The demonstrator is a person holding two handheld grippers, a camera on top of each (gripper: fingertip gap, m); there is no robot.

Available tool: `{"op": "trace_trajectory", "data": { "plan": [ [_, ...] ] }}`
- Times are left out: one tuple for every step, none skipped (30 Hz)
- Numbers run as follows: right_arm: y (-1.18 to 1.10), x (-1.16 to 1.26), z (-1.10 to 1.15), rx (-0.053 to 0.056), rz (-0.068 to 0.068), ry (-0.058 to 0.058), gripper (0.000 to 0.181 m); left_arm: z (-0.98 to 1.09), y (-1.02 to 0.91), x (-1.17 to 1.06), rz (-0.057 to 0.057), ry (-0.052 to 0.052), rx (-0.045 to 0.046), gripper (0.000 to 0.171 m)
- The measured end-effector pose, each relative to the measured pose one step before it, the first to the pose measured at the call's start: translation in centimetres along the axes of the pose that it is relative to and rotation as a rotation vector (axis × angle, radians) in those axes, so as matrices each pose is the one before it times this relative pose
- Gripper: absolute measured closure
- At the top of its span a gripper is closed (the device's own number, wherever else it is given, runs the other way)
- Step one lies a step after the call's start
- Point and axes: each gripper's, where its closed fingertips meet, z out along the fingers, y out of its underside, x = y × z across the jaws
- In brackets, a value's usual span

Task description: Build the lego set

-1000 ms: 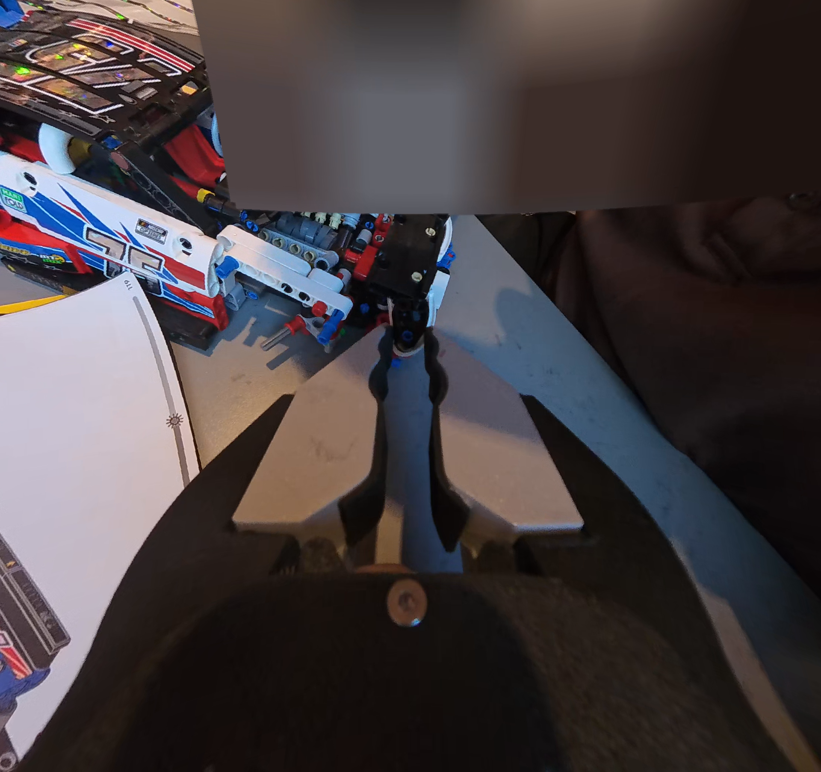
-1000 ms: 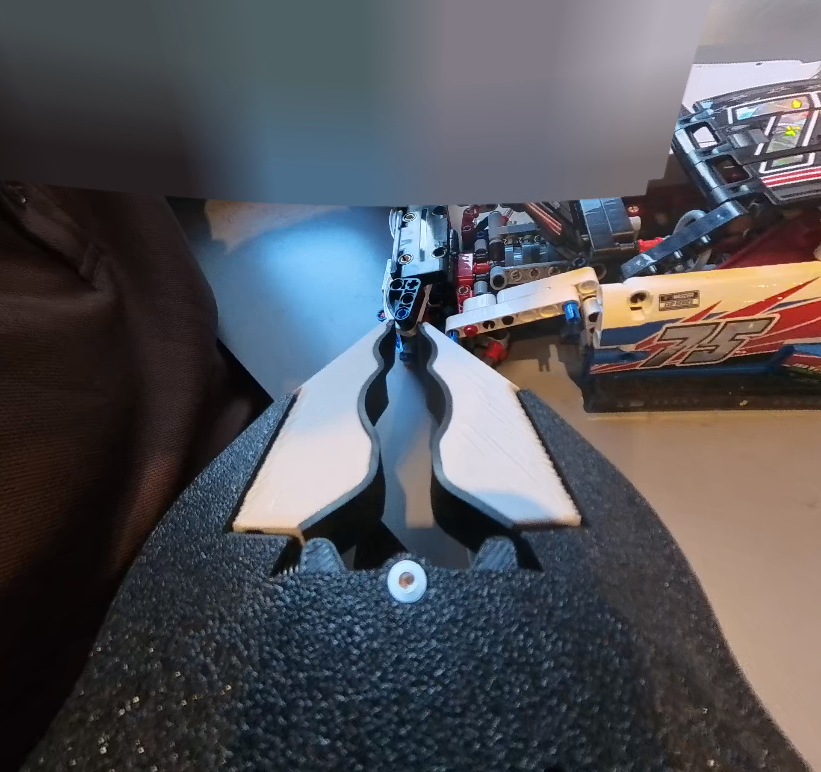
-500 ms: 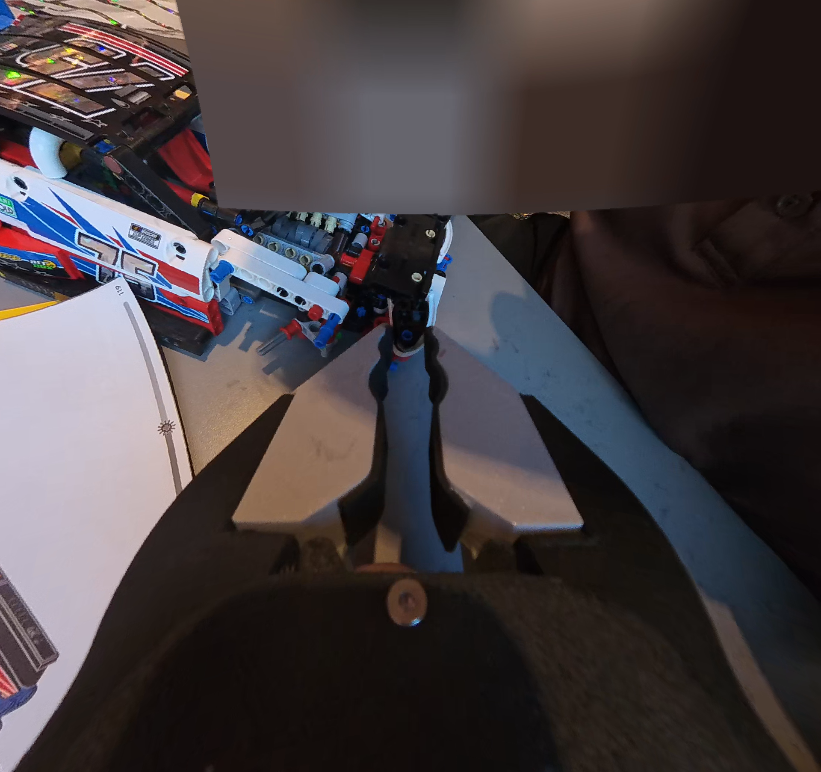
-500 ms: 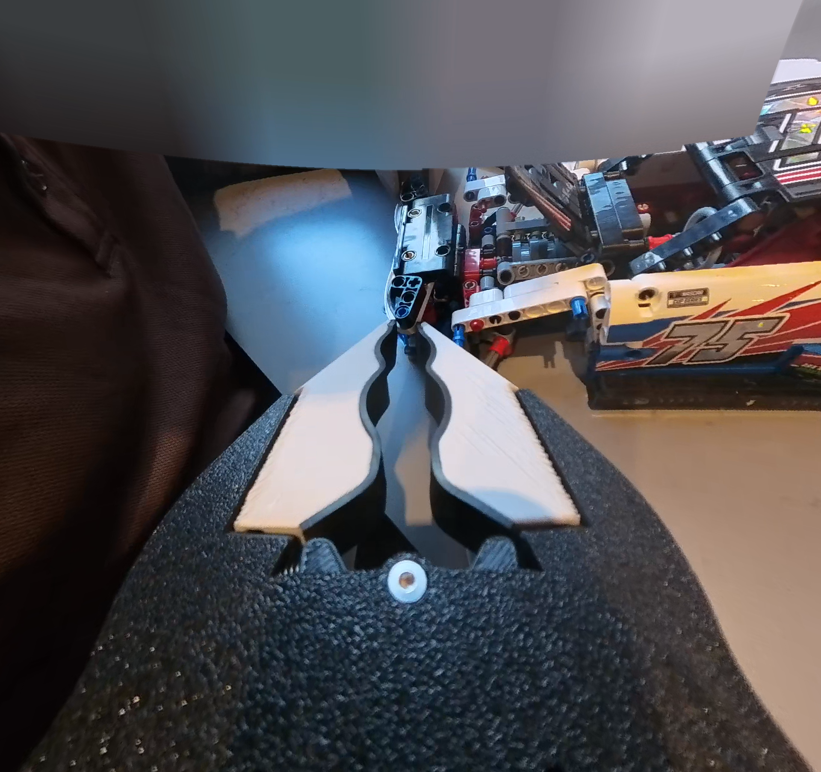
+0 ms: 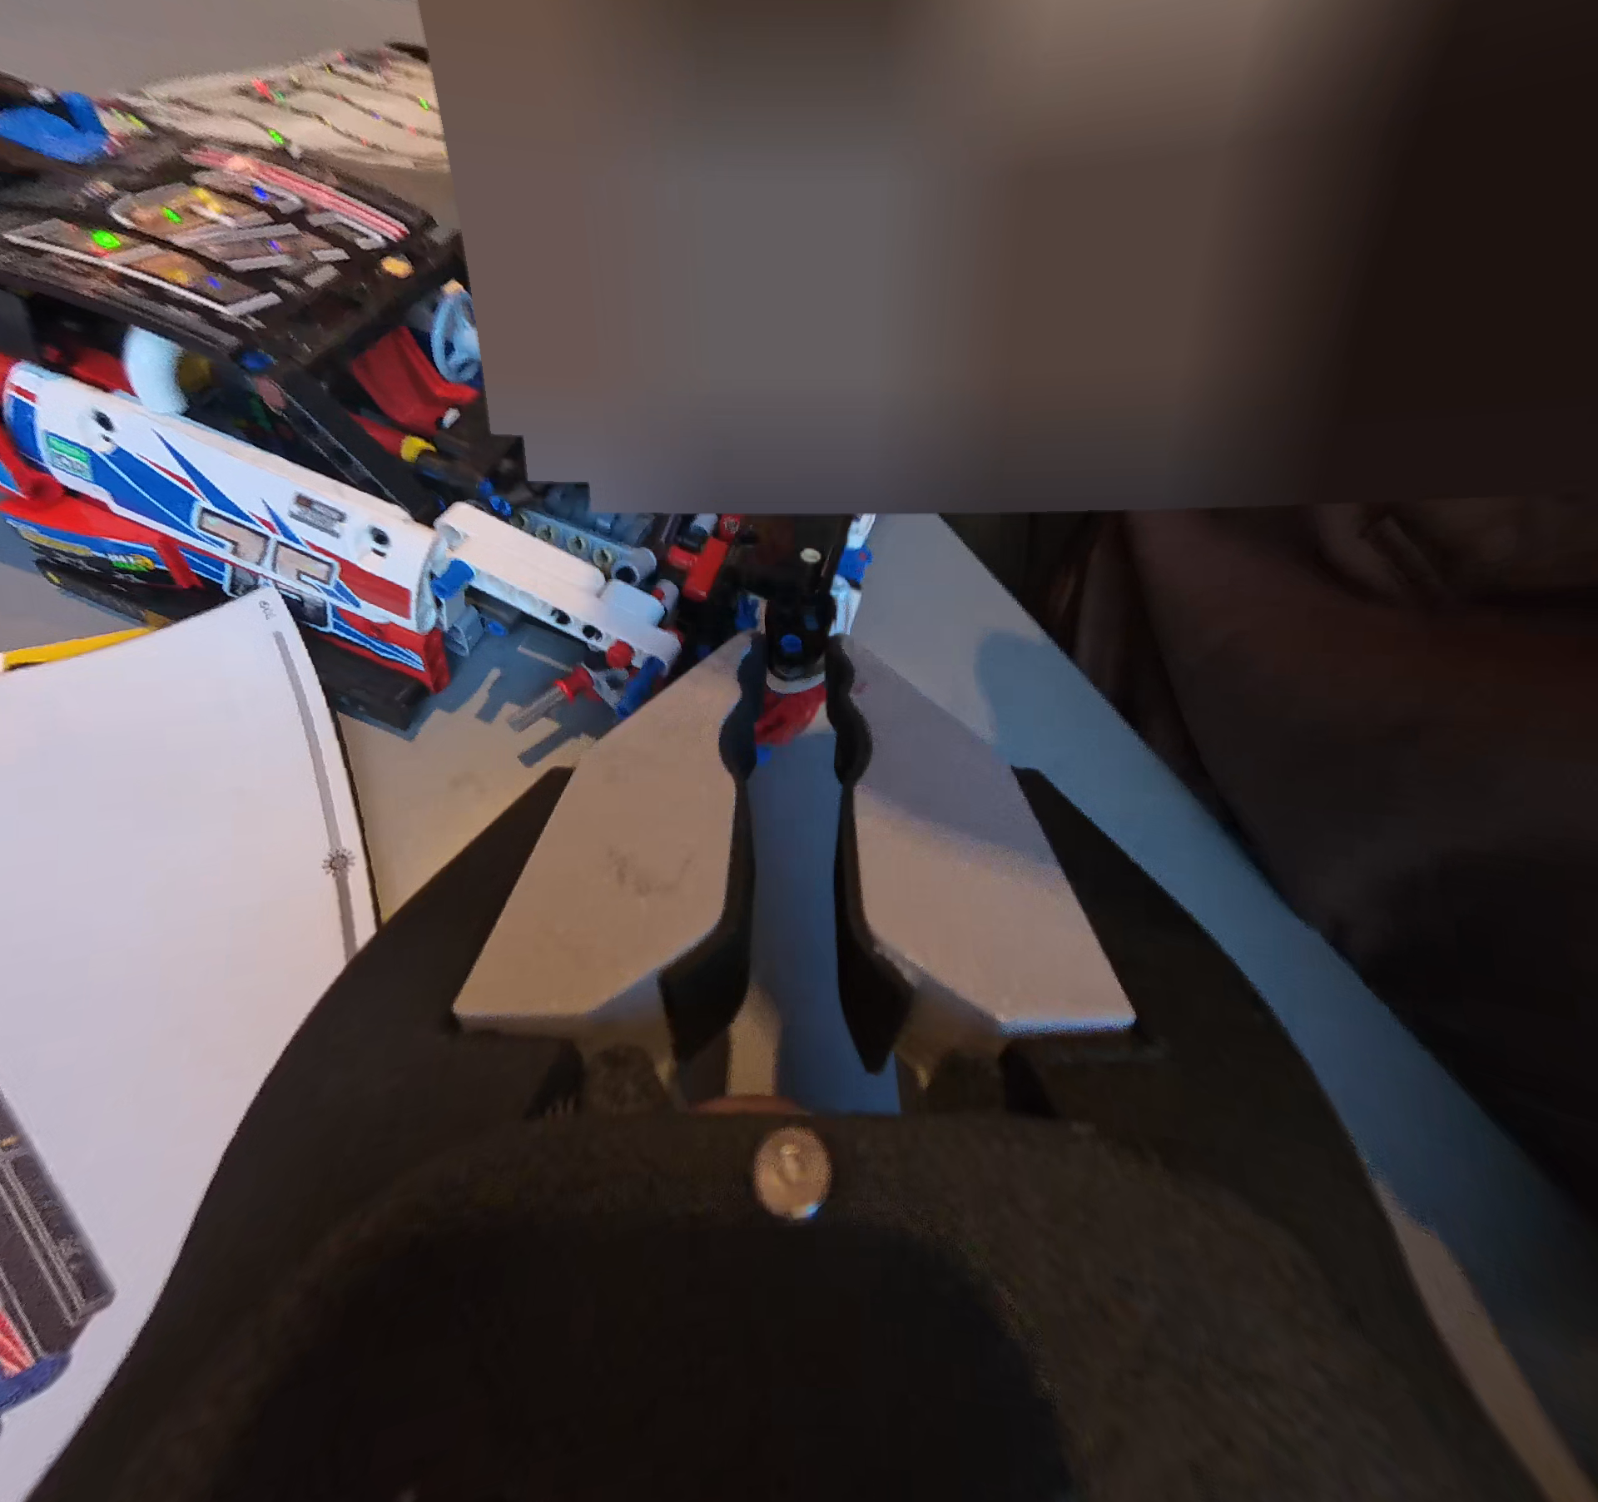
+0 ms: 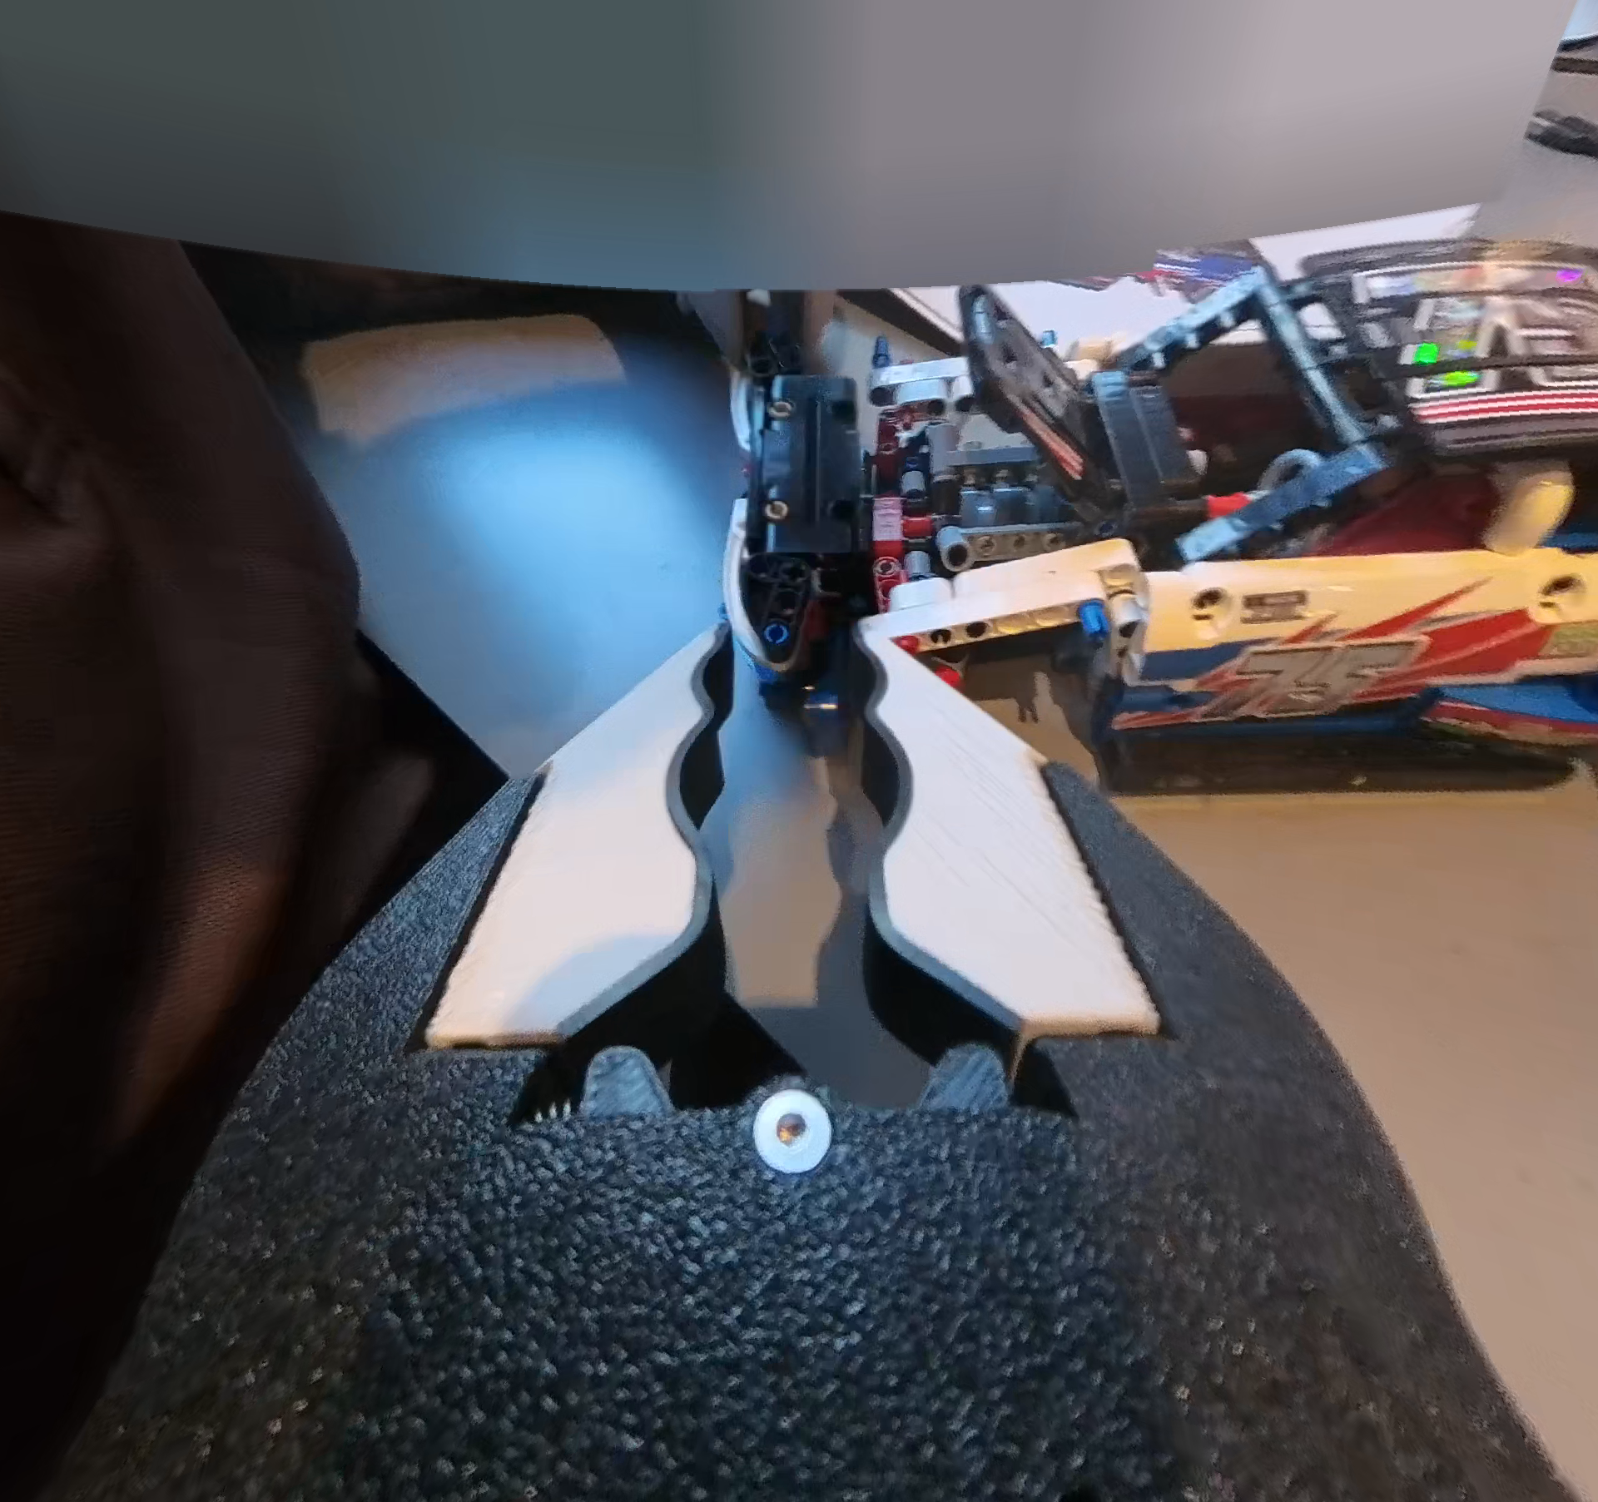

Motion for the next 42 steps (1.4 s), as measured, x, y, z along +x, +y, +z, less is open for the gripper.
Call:
{"op": "trace_trajectory", "data": {
  "plan": [
    [0.060, 0.293, -0.315, 0.0009, 0.0143, 0.0189, 0.154, -0.163, -0.545, -0.001, -0.0148, 0.0015, 0.02936, 0.161],
    [0.165, 0.103, -0.208, -0.0053, 0.0175, 0.0117, 0.152, -0.138, -0.453, -0.010, -0.0133, -0.0001, 0.02193, 0.161],
    [0.157, -0.118, -0.110, -0.0056, 0.0118, 0.0081, 0.151, -0.141, -0.364, -0.246, -0.0081, -0.0173, 0.01682, 0.161],
    [0.148, -0.140, -0.032, -0.0028, 0.0027, 0.0170, 0.152, -0.118, -0.334, -0.216, -0.0083, -0.0163, 0.01555, 0.161],
    [0.059, -0.104, 0.014, 0.0037, -0.0010, 0.0247, 0.151, -0.131, -0.439, -0.011, -0.0118, -0.0037, 0.02206, 0.162],
    [0.056, -0.107, 0.027, 0.0046, 0.0016, 0.0235, 0.153, -0.138, -0.574, 0.160, -0.0130, 0.0057, 0.03028, 0.161],
    [0.142, 0.002, 0.066, -0.0037, 0.0043, 0.0261, 0.155, -0.184, -0.653, 0.312, -0.0099, 0.0136, 0.03343, 0.161],
    [0.070, -0.077, 0.056, -0.0019, 0.0000, 0.0193, 0.155, -0.267, -0.706, 0.364, -0.0080, 0.0147, 0.03461, 0.162],
    [-0.047, -0.270, 0.038, 0.0001, -0.0118, 0.0055, 0.152, -0.332, -0.706, 0.231, -0.0078, 0.0056, 0.03011, 0.161],
    [0.042, -0.187, 0.058, -0.0118, -0.0271, 0.0078, 0.151, -0.449, -0.678, 0.080, -0.0029, -0.0061, 0.02335, 0.161],
    [0.153, 0.120, 0.097, -0.0207, -0.0364, 0.0245, 0.149, -0.545, -0.697, -0.026, 0.0036, -0.0156, 0.01892, 0.161],
    [0.107, 0.125, 0.161, -0.0179, -0.0321, 0.0211, 0.149, -0.617, -0.724, -0.190, 0.0076, -0.0289, 0.01675, 0.162],
    [-0.039, -0.067, 0.206, -0.0128, -0.0159, 0.0066, 0.149, -0.588, -0.671, -0.348, 0.0078, -0.0386, 0.01290, 0.161],
    [-0.121, -0.087, 0.236, -0.0093, -0.0068, 0.0071, 0.148, -0.500, -0.538, -0.393, 0.0051, -0.0397, 0.00839, 0.162],
    [-0.099, -0.035, 0.220, -0.0072, -0.0120, 0.0149, 0.148, -0.375, -0.470, -0.342, 0.0020, -0.0352, 0.01077, 0.161],
    [-0.004, 0.121, 0.206, -0.0076, -0.0206, 0.0277, 0.150, -0.259, -0.350, -0.186, 0.0000, -0.0223, 0.01227, 0.161],
    [0.030, 0.101, 0.163, -0.0059, -0.0226, 0.0278, 0.153, -0.141, -0.195, -0.078, -0.0038, -0.0129, 0.00973, 0.161],
    [0.005, -0.017, 0.106, -0.0049, -0.0167, 0.0176, 0.153, -0.060, -0.037, -0.097, -0.0070, -0.0099, 0.00427, 0.161],
    [0.019, -0.057, 0.039, -0.0077, -0.0143, 0.0104, 0.152, 0.002, 0.075, 0.006, -0.0078, 0.0003, -0.00057, 0.161],
    [0.014, -0.019, -0.026, -0.0065, -0.0156, 0.0088, 0.151, 0.052, 0.144, 0.055, -0.0076, 0.0055, -0.00390, 0.161],
    [-0.084, -0.054, -0.105, 0.0001, -0.0138, 0.0023, 0.151, 0.076, 0.147, -0.008, -0.0055, 0.0014, -0.00587, 0.161],
    [-0.175, -0.111, -0.154, 0.0061, -0.0066, -0.0049, 0.153, 0.062, 0.111, -0.053, 0.0000, -0.0032, -0.00639, 0.161],
    [-0.223, -0.105, -0.163, 0.0098, 0.0003, -0.0070, 0.154, 0.058, 0.116, -0.001, 0.0040, -0.0014, -0.00777, 0.161],
    [-0.153, -0.062, -0.138, 0.0073, 0.0025, -0.0070, 0.156, 0.046, 0.096, 0.070, 0.0040, 0.0030, -0.00758, 0.161],
    [-0.045, -0.126, -0.046, 0.0035, 0.0048, -0.0139, 0.159, 0.013, 0.062, 0.069, 0.0033, 0.0034, -0.00480, 0.161],
    [0.076, -0.246, 0.097, -0.0026, 0.0099, -0.0231, 0.163, -0.001, 0.039, -0.023, 0.0021, -0.0010, -0.00210, 0.161],
    [0.158, -0.136, 0.188, -0.0068, 0.0133, -0.0153, 0.164, -0.006, 0.051, -0.103, -0.0014, -0.0028, -0.00164, 0.161],
    [0.169, -0.122, 0.240, -0.0056, 0.0078, -0.0124, 0.164, -0.016, 0.062, -0.139, -0.0052, -0.0024, 0.00010, 0.161],
    [0.163, -0.129, 0.224, -0.0049, 0.0033, -0.0119, 0.164, -0.009, 0.043, -0.111, -0.0079, 0.0016, 0.00282, 0.162],
    [0.048, -0.013, 0.138, 0.0005, 0.0031, -0.0046, 0.162, 0.017, 0.086, -0.091, -0.0103, 0.0032, 0.00257, 0.162],
    [-0.095, 0.017, 0.028, 0.0074, 0.0048, -0.0060, 0.163, 0.024, 0.131, -0.109, -0.0103, 0.0025, -0.00063, 0.161],
    [-0.044, 0.006, 0.016, 0.0037, 0.0093, -0.0107, 0.163, 0.050, 0.168, -0.104, -0.0058, 0.0017, -0.00179, 0.161],
    [-0.043, -0.019, -0.002, 0.0059, 0.0112, -0.0134, 0.163, 0.068, 0.162, -0.074, -0.0045, 0.0011, -0.00458, 0.161],
    [-0.038, 0.003, -0.037, 0.0056, 0.0103, -0.0102, 0.162, 0.096, 0.196, -0.065, -0.0044, 0.0017, -0.00776, 0.161],
    [-0.050, 0.113, -0.101, 0.0067, 0.0076, -0.0011, 0.159, 0.070, 0.178, -0.023, -0.0029, 0.0025, -0.00651, 0.161],
    [-0.114, 0.148, -0.227, 0.0111, 0.0047, 0.0005, 0.158, 0.096, 0.108, 0.020, -0.0011, 0.0072, -0.00518, 0.162],
    [-0.257, 0.240, -0.367, 0.0182, 0.0051, 0.0041, 0.158, 0.117, 0.134, 0.315, -0.0011, 0.0179, -0.00490, 0.161],
    [-0.366, 0.386, -0.442, 0.0226, 0.0087, 0.0068, 0.159, 0.142, 0.104, 0.435, 0.0008, 0.0275, -0.00467, 0.161],
    [-0.431, 0.448, -0.464, 0.0215, 0.0117, 0.0031, 0.159, 0.277, 0.036, 0.445, 0.0045, 0.0242, -0.00221, 0.161],
    [-0.499, 0.460, -0.464, 0.0202, 0.0105, 0.0008, 0.158, 0.238, 0.112, 0.582, 0.0065, 0.0306, -0.00455, 0.161],
    [-0.664, 0.353, -0.431, 0.0251, 0.0033, -0.0044, 0.155, 0.258, 0.196, 0.628, 0.0066, 0.0362, -0.01059, 0.161],
    [-0.719, 0.185, -0.335, 0.0257, -0.0065, -0.0103, 0.151, 0.311, 0.472, 0.443, 0.0101, 0.0207, -0.01571, 0.161]
  ]
}}
